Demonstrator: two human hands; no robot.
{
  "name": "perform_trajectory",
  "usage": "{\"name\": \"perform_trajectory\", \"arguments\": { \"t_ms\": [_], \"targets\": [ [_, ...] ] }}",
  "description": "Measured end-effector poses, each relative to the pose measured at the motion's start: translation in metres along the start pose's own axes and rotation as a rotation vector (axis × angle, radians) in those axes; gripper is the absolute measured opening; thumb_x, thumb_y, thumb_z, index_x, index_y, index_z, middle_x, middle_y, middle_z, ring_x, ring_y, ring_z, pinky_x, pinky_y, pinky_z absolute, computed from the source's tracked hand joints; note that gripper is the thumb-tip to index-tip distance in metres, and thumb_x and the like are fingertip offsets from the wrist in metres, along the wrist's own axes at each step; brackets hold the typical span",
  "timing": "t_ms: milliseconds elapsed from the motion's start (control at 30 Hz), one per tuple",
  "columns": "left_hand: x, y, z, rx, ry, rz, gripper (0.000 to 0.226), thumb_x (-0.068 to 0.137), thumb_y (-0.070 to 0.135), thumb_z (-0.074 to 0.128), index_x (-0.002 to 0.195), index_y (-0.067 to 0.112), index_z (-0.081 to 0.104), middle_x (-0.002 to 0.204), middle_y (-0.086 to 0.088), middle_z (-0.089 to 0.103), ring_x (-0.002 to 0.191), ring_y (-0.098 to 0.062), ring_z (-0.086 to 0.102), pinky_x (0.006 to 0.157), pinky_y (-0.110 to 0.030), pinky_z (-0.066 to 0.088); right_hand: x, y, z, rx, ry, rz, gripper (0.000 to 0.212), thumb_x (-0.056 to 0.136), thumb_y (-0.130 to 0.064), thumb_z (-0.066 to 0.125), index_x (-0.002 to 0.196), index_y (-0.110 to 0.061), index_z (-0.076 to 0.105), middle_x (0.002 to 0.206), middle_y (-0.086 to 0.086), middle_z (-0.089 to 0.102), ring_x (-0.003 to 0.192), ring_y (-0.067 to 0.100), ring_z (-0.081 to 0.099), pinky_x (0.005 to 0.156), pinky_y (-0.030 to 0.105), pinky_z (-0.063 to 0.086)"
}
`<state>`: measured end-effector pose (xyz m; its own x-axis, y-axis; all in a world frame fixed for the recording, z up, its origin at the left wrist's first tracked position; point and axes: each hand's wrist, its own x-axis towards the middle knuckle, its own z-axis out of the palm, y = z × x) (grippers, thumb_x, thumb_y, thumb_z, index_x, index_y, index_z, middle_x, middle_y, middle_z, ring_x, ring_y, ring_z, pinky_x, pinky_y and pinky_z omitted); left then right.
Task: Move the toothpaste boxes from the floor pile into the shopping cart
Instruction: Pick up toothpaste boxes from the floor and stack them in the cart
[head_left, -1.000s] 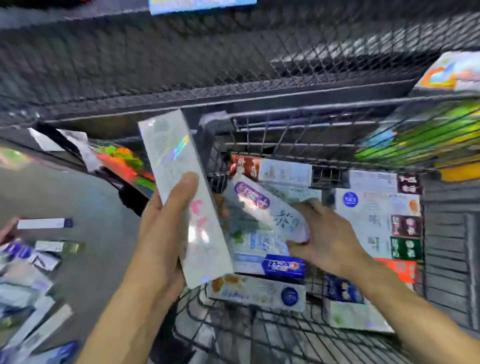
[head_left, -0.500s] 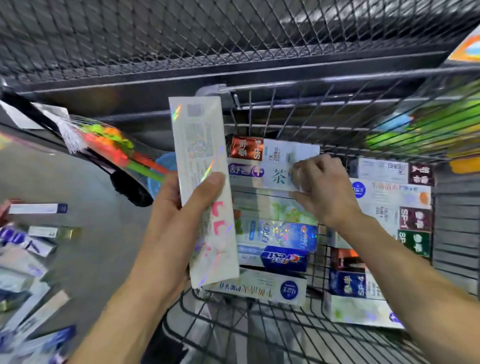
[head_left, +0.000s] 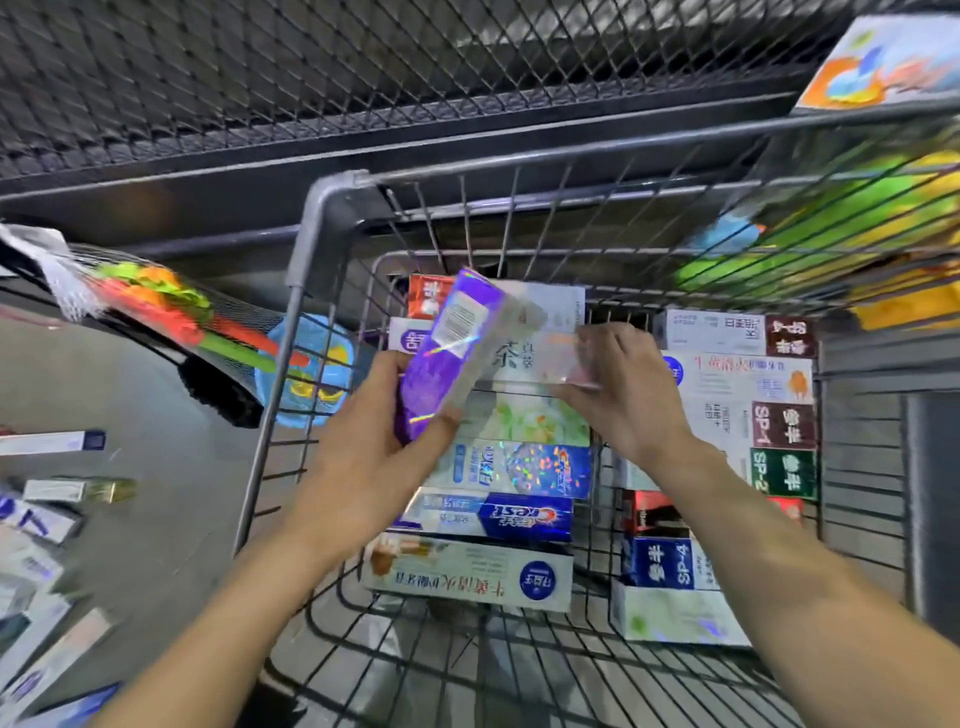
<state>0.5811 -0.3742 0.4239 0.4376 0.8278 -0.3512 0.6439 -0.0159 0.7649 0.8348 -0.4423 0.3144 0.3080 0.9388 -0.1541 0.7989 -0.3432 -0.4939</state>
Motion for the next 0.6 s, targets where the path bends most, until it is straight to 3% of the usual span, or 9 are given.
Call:
{"name": "perform_trajectory", "arguments": {
  "t_ms": [67,133,200,267,400,500,600],
  "targets": [
    [0.011,-0.012,0.006,0.244,-0.036,0.18,0.043,0.083,0.054,0.063,0.119,0.036,0.048,0.105,0.013,0.058,0.094,-0.008,0.055,0.08,-0.028,0.042,-0.001,-0.002,-0.001,0.071,0.01,0.03,0.062,0.076,-0.04,0.082,0.127,-0.014,0.058,0.115,0.007,0.06,0.108,0.029,0.054,0.087,0.041,0.048],
    [0.025,-0.022,0.011,0.507,-0.079,0.35,0.063,0.078,0.059,0.06,0.131,0.026,0.05,0.114,0.0,0.055,0.104,-0.022,0.054,0.088,-0.038,0.045,0.001,0.0,-0.001,0.106,0.054,0.048,0.05,0.081,-0.039,0.074,0.124,-0.016,0.061,0.111,0.006,0.063,0.103,0.029,0.058,0.085,0.042,0.051],
    [0.035,-0.03,0.017,0.752,-0.097,0.472,0.071,0.075,0.057,0.069,0.133,0.02,0.052,0.114,-0.008,0.056,0.1,-0.033,0.056,0.083,-0.046,0.048,0.001,0.006,-0.004,0.064,0.042,0.034,0.049,0.084,-0.045,0.061,0.124,-0.017,0.061,0.106,0.005,0.064,0.098,0.03,0.059,0.082,0.039,0.051],
    [0.041,-0.037,0.025,0.898,-0.098,0.541,0.076,0.07,0.05,0.081,0.132,0.017,0.054,0.112,-0.012,0.056,0.096,-0.035,0.055,0.078,-0.045,0.047,0.0,0.017,-0.005,0.025,-0.004,-0.03,0.061,0.085,-0.053,0.055,0.13,-0.013,0.059,0.108,0.009,0.064,0.099,0.034,0.06,0.082,0.038,0.049],
    [0.051,-0.05,0.04,1.008,-0.057,0.649,0.075,0.07,0.046,0.084,0.133,0.017,0.056,0.117,-0.014,0.057,0.102,-0.034,0.05,0.085,-0.044,0.037,-0.002,0.031,-0.004,0.032,-0.043,-0.032,0.073,0.089,-0.061,0.054,0.145,-0.015,0.051,0.143,0.016,0.053,0.131,0.035,0.05,0.107,0.043,0.041],
    [0.057,-0.06,0.05,1.016,-0.011,0.699,0.071,0.071,0.041,0.087,0.13,0.013,0.06,0.121,-0.016,0.059,0.107,-0.034,0.047,0.089,-0.045,0.035,-0.002,0.032,-0.001,0.044,-0.031,-0.034,0.062,0.096,-0.044,0.061,0.15,-0.019,0.045,0.152,0.016,0.045,0.14,0.033,0.042,0.112,0.04,0.035],
    [0.059,-0.069,0.058,1.021,0.005,0.724,0.069,0.074,0.041,0.086,0.131,0.01,0.06,0.127,-0.018,0.059,0.112,-0.036,0.048,0.094,-0.047,0.036,-0.001,0.031,-0.002,0.06,-0.06,-0.005,0.061,0.099,-0.041,0.058,0.154,-0.023,0.038,0.158,0.011,0.038,0.145,0.027,0.034,0.116,0.036,0.029]
  ]
}}
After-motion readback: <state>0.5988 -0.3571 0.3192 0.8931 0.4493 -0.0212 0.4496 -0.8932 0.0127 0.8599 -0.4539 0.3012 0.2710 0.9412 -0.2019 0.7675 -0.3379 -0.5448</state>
